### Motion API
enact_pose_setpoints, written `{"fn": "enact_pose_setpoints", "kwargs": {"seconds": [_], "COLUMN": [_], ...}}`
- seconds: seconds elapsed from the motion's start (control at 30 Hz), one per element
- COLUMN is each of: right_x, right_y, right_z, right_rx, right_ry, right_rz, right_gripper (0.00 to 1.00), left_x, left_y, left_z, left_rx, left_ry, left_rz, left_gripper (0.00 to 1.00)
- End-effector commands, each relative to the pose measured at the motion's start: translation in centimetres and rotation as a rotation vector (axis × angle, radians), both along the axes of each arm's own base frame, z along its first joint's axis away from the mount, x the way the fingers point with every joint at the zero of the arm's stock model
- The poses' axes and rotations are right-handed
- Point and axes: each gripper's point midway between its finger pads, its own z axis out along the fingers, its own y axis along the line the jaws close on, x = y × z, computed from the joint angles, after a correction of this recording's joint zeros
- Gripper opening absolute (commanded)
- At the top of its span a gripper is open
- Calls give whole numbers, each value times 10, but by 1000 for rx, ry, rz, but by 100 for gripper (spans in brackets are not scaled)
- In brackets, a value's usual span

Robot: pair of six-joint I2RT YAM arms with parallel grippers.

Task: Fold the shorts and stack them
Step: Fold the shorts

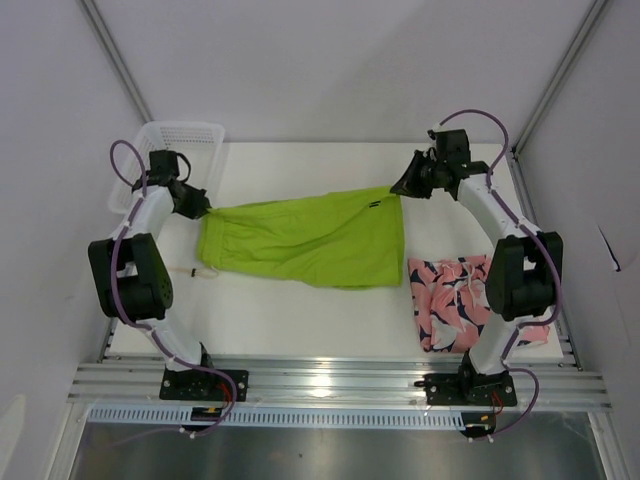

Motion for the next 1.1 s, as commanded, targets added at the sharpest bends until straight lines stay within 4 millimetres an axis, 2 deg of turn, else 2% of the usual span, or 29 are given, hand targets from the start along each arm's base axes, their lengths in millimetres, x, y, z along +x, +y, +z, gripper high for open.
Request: {"fn": "enact_pose_setpoints", "kwargs": {"seconds": [0.0,0.17,0.27,0.3,0.37,0.4,0.47,0.5,0.6,0.67,0.73,0.8,0.83,0.87,0.9,0.93,0.97,1.03,1.07], "right_x": [28,43,49,52,56,59,65,66,73,75,69,61,56,49,42,38,32,25,23], "right_y": [4,6,3,1,-3,-6,-12,-14,-31,-38,-40,-34,-31,-30,-23,-20,-16,-4,1], "right_z": [13,-12,-24,-30,-37,-40,-43,-46,-44,-32,-22,-20,-20,-22,-24,-25,-30,-34,-41], "right_rx": [31,43,24,17,3,2,-6,-13,-61,-70,-79,-84,-98,-111,-124,-134,-144,-141,-134], "right_ry": [-67,-29,-14,-9,-2,1,0,12,8,-18,-38,-37,-43,-41,-38,-41,-37,-34,-25], "right_rz": [-5,-20,-44,-52,-77,-86,-106,-118,-164,-171,-159,-129,-109,-98,-75,-61,-40,-7,5], "right_gripper": [0,0,0,3,12,26,43,59,81,83,83,81,81,80,78,75,73,58,53], "left_x": [20,26,28,28,29,30,33,33,33,33,28,21,13,10,6,2,-8,-23,-32], "left_y": [10,10,10,11,9,9,6,5,-1,-6,-14,-17,-22,-25,-28,-33,-38,-50,-54], "left_z": [8,-3,-7,-7,-8,-6,-2,-1,8,21,26,35,28,29,38,41,30,33,25], "left_rx": [27,27,30,31,31,27,21,17,16,24,31,53,53,66,71,72,72,111,119], "left_ry": [-53,-43,-45,-44,-55,-61,-78,-83,-104,-136,-139,-148,-136,-142,-165,-176,-156,-165,-156], "left_rz": [29,23,19,20,17,16,-7,-15,-54,-102,-145,-177,-200,-225,-236,-255,-275,-299,-311], "left_gripper": [12,18,36,69,99,99,99,99,99,99,99,99,99,99,99,99,99,99,99]}}
